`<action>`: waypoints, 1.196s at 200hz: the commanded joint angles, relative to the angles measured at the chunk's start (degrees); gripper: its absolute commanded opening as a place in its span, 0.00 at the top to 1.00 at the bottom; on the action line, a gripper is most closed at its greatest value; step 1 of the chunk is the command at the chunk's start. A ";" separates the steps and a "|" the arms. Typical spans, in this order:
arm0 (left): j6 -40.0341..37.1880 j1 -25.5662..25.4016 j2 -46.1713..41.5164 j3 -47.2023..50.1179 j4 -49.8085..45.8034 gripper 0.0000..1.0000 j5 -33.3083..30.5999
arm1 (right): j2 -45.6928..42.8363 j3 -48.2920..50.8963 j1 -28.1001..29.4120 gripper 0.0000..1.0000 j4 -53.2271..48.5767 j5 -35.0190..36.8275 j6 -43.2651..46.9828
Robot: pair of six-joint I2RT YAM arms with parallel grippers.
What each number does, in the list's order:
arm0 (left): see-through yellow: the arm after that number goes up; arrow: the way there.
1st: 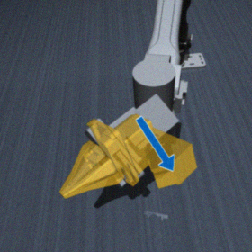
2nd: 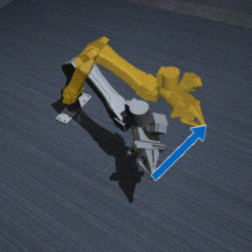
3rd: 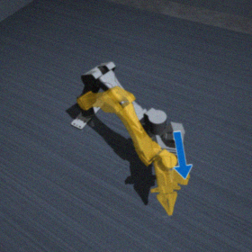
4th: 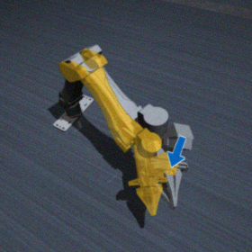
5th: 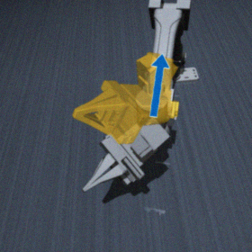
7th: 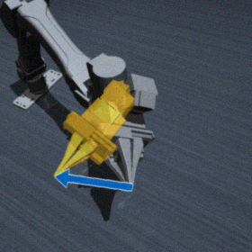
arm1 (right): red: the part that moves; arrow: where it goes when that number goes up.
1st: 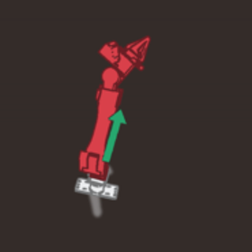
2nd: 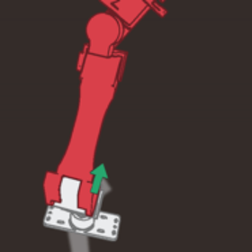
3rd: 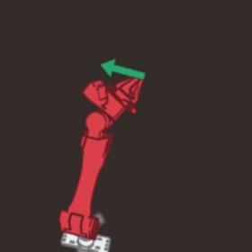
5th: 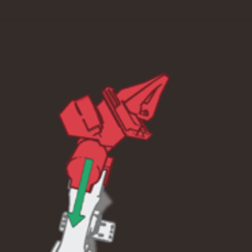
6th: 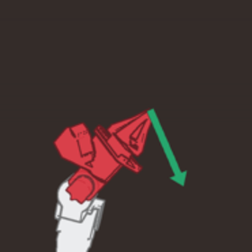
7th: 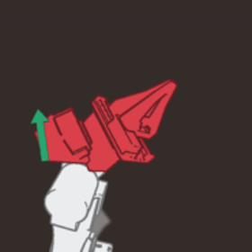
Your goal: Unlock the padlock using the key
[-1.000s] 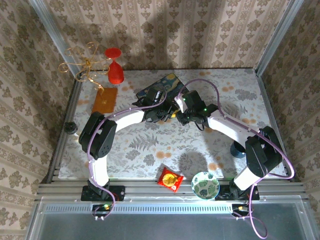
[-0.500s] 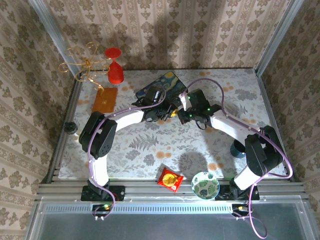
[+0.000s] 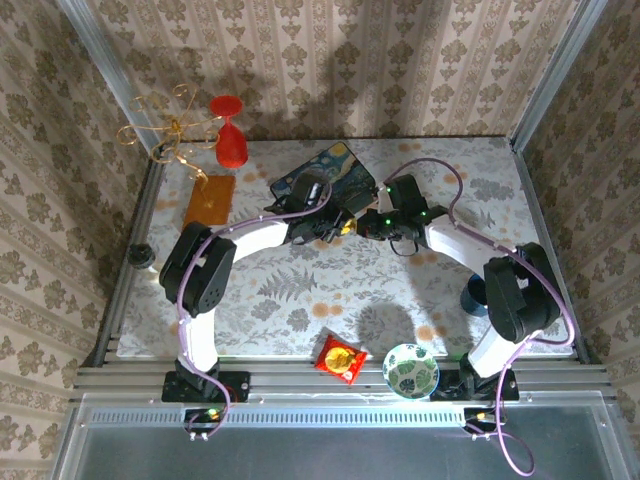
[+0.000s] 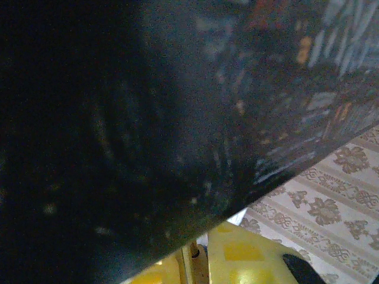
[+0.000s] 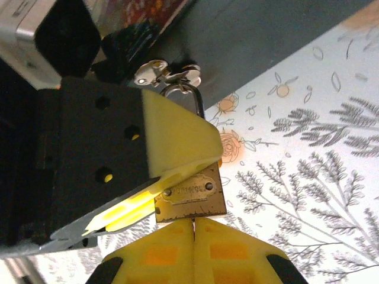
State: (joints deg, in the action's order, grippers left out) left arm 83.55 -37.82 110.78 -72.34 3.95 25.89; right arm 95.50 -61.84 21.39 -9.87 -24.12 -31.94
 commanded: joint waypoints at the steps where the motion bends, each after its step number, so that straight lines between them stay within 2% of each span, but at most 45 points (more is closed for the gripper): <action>1: 2.67 -1.00 -0.65 0.26 4.49 1.00 6.94 | 3.06 1.81 -1.08 1.00 1.86 -4.42 -10.94; 36: 1.50 -0.72 -1.12 0.66 3.92 0.99 6.09 | 2.47 7.19 -4.43 1.00 13.30 -10.84 -21.93; 55: 1.54 -0.72 -1.01 0.79 4.05 0.94 6.02 | 1.66 7.28 -4.93 1.00 11.14 -9.39 -21.08; 73: 1.57 -0.69 -1.01 1.22 4.21 0.71 5.77 | 1.01 6.59 -4.97 1.00 7.50 -7.17 -18.43; 86: 1.56 -0.76 -1.05 1.72 4.34 0.66 5.65 | 0.98 6.77 -5.19 1.00 6.68 -6.73 -17.72; 105: 1.40 -0.76 -1.18 2.46 4.24 0.40 5.43 | 1.60 7.69 -5.55 1.00 7.47 -6.86 -17.78; 132: -0.20 -0.66 -2.29 3.51 2.72 0.37 4.57 | 2.47 8.98 -5.83 1.00 9.50 -7.36 -18.37; 146: -1.49 -0.58 -3.29 4.24 0.69 0.22 4.03 | 2.76 9.35 -5.92 1.00 10.25 -7.52 -18.71; 165: -3.57 -0.41 -5.09 5.91 -1.55 0.19 3.02 | 3.59 9.64 -5.96 1.00 11.59 -8.17 -19.03; 181: -5.47 -0.31 -7.04 7.55 -3.71 0.05 1.88 | 4.05 9.71 -5.91 1.00 12.29 -8.29 -18.99; 190: -6.63 -0.23 -8.22 8.56 -4.65 0.01 0.99 | 3.99 9.73 -5.76 1.00 12.00 -7.77 -18.45; 224: -10.35 0.04 -12.73 11.03 -7.20 0.00 -2.42 | 3.55 9.60 -4.62 0.70 10.68 -5.38 -15.87; 239: -12.37 0.12 -14.34 10.99 -8.22 0.00 -4.06 | 3.80 9.24 -3.86 0.66 10.72 -4.68 -15.14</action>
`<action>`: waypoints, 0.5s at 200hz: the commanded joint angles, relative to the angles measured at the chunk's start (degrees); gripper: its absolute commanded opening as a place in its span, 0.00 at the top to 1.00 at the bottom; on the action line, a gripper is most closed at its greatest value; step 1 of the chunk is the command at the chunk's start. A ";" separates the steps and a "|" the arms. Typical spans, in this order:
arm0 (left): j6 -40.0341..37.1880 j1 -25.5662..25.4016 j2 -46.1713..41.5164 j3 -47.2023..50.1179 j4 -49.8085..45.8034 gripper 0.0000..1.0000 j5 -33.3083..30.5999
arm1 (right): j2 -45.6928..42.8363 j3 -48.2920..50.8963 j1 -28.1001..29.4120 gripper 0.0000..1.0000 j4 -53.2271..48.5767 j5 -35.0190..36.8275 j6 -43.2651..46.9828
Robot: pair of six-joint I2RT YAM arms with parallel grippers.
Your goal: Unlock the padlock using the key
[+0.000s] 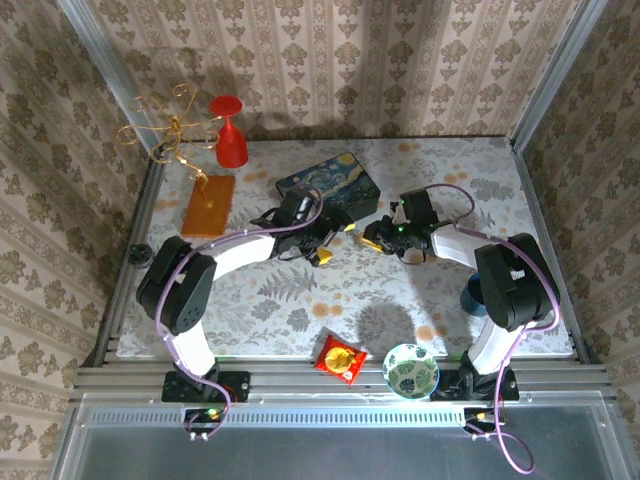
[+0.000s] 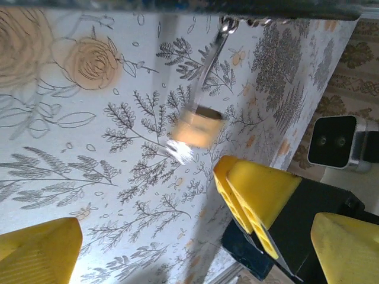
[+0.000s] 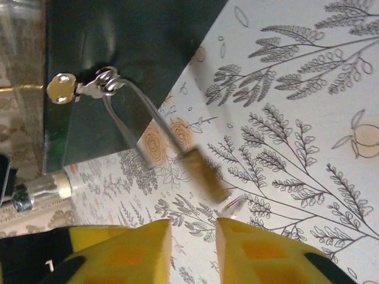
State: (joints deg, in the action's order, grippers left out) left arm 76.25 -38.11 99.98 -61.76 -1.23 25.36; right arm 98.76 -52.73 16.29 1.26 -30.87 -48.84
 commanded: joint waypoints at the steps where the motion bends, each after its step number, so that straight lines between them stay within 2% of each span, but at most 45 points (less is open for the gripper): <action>1: -5.19 0.40 -3.64 0.37 -3.10 0.00 -3.64 | 0.55 0.06 1.30 0.66 -0.44 2.10 1.79; 58: -14.16 2.23 -9.56 0.19 -6.24 0.00 -9.11 | -0.17 -1.32 2.10 0.66 2.63 4.95 8.99; 100: -25.60 3.83 -12.14 -4.93 -17.50 0.00 -22.83 | 3.17 -2.25 3.75 0.68 7.95 8.23 11.53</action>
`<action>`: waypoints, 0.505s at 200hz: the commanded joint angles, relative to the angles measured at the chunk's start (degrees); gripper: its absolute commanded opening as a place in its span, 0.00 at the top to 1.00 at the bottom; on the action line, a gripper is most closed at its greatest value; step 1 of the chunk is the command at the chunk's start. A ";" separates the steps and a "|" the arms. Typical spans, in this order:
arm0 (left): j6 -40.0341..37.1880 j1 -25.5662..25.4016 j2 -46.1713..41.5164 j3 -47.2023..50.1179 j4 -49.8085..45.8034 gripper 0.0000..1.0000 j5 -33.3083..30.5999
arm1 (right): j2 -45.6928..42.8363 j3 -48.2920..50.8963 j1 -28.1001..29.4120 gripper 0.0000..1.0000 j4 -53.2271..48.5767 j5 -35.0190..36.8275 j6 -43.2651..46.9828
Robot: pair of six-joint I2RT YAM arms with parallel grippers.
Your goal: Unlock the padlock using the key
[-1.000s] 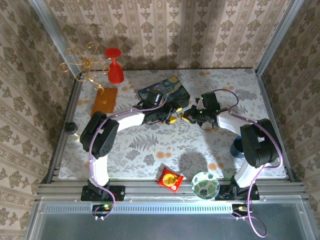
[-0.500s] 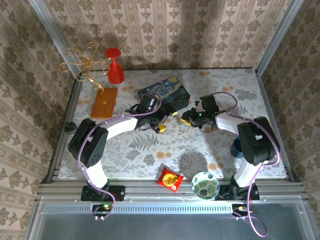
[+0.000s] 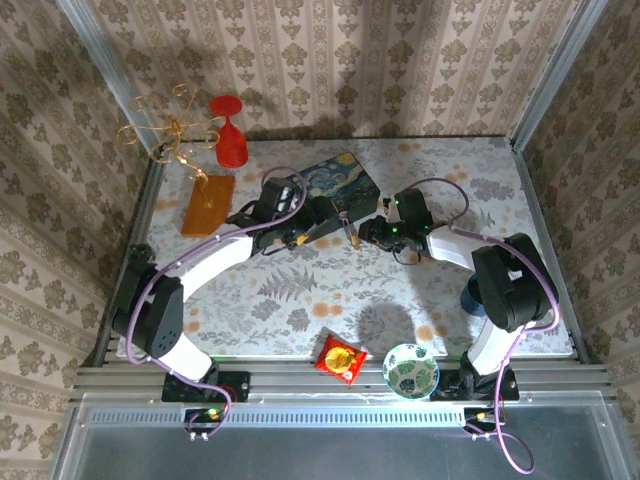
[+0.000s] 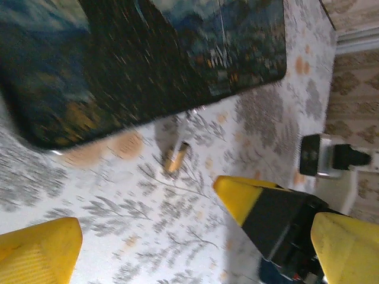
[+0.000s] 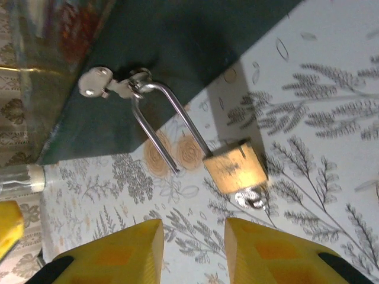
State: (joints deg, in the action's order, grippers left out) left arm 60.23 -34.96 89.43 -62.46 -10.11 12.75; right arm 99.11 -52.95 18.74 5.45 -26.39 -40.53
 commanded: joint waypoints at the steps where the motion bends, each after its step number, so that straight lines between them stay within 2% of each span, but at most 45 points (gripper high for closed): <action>1: -9.81 0.68 -1.61 -4.33 -9.06 0.00 -10.61 | 2.92 -2.10 1.30 0.69 3.76 3.87 3.20; 28: -14.81 1.32 -0.21 -8.00 -12.85 0.00 -16.51 | 5.83 -3.76 1.37 0.70 6.19 4.18 2.48; 74: -22.60 3.39 6.11 -12.60 -11.88 0.00 -19.04 | 7.91 -3.84 1.38 0.70 10.20 4.76 2.41; 101: -25.51 4.00 10.88 -17.24 -14.98 0.00 -21.13 | 8.72 -4.36 1.45 0.69 9.84 5.16 2.91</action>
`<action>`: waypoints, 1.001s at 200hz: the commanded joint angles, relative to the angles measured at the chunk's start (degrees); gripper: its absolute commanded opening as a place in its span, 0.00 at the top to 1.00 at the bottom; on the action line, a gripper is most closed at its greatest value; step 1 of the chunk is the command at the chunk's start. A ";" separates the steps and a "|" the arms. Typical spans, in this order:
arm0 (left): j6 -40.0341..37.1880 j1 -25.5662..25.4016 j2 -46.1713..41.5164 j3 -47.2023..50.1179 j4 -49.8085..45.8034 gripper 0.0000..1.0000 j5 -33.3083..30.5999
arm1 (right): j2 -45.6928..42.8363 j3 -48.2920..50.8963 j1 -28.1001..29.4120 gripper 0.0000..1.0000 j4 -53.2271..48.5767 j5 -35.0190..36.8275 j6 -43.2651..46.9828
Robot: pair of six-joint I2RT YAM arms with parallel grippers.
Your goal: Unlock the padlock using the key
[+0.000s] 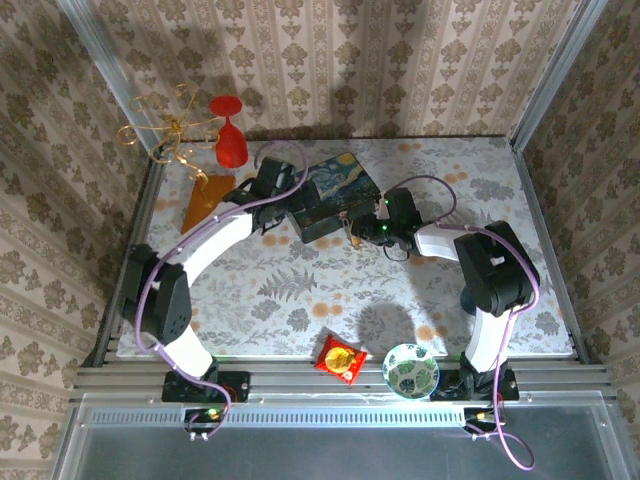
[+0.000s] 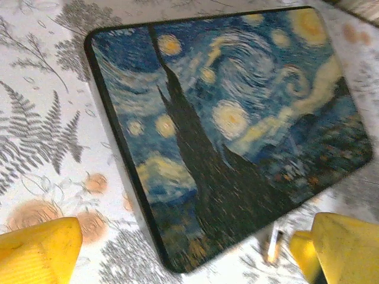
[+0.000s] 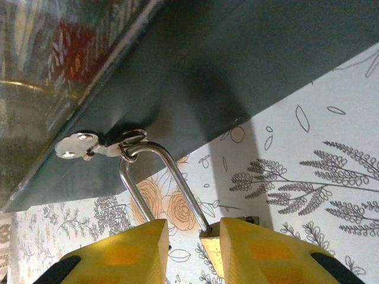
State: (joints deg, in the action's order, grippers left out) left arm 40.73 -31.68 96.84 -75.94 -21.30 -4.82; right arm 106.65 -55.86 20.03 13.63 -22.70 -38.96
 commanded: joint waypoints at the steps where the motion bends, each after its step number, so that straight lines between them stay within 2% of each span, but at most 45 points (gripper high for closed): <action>1: -6.10 0.73 3.63 -3.90 -3.86 0.00 -3.63 | 1.23 -1.45 0.13 0.69 1.71 1.45 1.38; 123: -8.52 1.75 11.77 -8.47 -7.35 0.00 -7.46 | 3.08 -2.45 0.11 0.70 2.88 3.09 2.65; 200: -9.33 1.71 13.89 -8.38 -8.21 0.00 -8.46 | 4.28 -3.30 0.31 0.75 4.24 0.46 2.13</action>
State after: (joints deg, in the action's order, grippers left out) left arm 33.10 -30.28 108.73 -83.05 -27.73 -11.81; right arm 110.13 -57.63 20.03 16.60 -21.41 -37.26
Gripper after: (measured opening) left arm 0.999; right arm 0.253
